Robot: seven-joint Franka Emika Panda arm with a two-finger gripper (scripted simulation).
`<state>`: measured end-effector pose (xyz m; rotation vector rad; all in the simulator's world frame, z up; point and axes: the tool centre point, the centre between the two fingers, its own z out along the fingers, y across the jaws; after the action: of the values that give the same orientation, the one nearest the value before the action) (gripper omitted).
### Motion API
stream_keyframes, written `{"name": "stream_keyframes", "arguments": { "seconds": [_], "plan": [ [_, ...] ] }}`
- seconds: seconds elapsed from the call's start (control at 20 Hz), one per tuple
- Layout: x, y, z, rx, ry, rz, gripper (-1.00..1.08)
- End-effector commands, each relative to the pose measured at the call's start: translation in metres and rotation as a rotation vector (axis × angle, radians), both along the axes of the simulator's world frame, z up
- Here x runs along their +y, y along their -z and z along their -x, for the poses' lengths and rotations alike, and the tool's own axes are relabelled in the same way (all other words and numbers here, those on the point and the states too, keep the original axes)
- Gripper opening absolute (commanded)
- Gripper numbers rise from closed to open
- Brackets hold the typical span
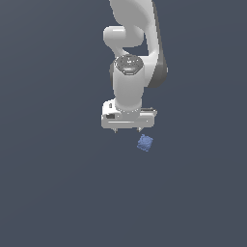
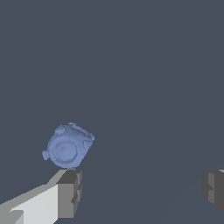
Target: Pick up the object and move it to a goal position.
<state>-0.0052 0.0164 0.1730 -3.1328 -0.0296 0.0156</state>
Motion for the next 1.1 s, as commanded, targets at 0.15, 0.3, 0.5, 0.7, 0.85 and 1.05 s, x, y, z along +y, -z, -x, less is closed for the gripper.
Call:
{"name": "stream_keyframes", "arguments": {
  "seconds": [0.15,0.3,0.5,0.7,0.85,1.05],
  "plan": [
    [-0.002,0.003,0.002,0.007,0.004,0.004,1.0],
    [-0.008,0.011,0.006,0.025,0.015,0.017,1.0],
    [-0.014,0.017,0.01,0.041,0.02,0.028,1.0],
    [-0.013,0.017,0.01,0.039,0.021,0.027,1.0],
    [-0.011,0.018,0.01,0.038,0.032,0.026,1.0],
    [-0.004,0.022,0.01,0.036,0.061,0.026,1.0]
  ]
}}
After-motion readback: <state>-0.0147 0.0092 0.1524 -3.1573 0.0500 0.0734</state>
